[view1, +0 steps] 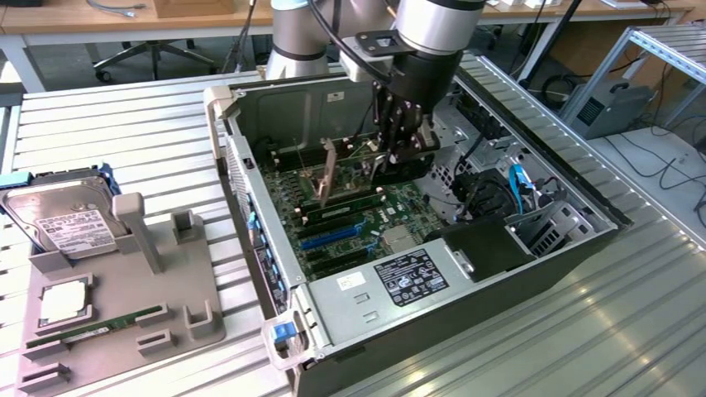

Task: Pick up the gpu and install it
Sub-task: 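Insert the gpu into the slot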

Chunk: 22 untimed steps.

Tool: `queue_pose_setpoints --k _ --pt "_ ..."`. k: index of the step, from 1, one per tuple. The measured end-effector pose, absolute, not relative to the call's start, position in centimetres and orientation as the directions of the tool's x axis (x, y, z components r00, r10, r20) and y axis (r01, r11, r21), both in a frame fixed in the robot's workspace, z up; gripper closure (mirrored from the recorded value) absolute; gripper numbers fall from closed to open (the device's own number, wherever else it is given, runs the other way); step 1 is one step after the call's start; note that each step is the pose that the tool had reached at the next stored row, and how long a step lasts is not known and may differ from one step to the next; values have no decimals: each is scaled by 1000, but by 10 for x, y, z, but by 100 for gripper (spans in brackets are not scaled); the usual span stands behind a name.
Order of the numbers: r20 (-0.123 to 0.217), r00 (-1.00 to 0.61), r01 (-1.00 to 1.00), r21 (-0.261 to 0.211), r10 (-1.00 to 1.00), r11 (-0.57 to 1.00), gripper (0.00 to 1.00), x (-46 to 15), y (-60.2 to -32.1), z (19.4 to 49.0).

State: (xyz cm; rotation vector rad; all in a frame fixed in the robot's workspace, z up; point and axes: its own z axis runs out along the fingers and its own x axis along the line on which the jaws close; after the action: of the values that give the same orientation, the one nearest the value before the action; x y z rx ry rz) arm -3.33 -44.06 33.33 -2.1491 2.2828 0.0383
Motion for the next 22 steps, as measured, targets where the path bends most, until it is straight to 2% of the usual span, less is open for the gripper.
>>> queue_pose_setpoints --k 22 --pt "-21 -60 -998 14 -998 60 73 -39 -442 333"
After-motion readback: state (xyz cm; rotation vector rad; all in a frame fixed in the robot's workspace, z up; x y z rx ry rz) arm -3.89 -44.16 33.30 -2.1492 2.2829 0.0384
